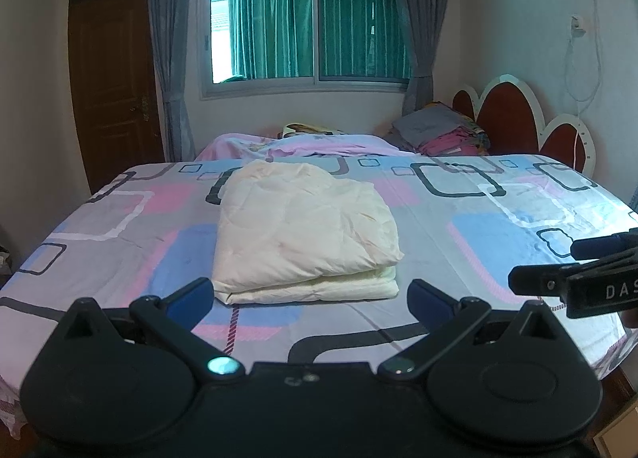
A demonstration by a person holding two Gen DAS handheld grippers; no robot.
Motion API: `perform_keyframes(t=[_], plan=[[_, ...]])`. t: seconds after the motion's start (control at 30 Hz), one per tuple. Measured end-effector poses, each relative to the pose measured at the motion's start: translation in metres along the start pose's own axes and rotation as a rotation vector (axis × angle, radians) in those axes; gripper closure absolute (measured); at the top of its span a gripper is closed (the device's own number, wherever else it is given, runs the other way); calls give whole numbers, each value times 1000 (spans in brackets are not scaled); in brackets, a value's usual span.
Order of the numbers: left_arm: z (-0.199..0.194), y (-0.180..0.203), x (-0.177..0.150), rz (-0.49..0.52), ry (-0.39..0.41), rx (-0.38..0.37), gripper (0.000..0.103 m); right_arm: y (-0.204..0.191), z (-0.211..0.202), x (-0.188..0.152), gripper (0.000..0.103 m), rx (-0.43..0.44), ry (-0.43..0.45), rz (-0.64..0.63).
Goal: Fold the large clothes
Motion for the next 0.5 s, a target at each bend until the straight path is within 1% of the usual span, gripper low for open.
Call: perform_keyframes(t=[0.3, 0.37, 0.5], plan=[[-2, -3, 3, 2, 10, 3, 0, -1, 0, 2, 0, 5, 3, -6], [-2, -2, 2, 14, 6, 14, 0, -1, 0, 2, 0, 6, 7, -7], [-2, -4, 2, 15, 5, 6, 0, -2, -2, 3, 0, 6, 11, -8]])
Point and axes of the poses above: each gripper's, at about its wrist camera, not at the fingertips, and z roughly the way its jaws point, y to its right, x to its top, the point moved 10 cm from there along z, roughly the way its jaws point, and after that the axes turned 4 degrees about -z, right-handed, at the moved point
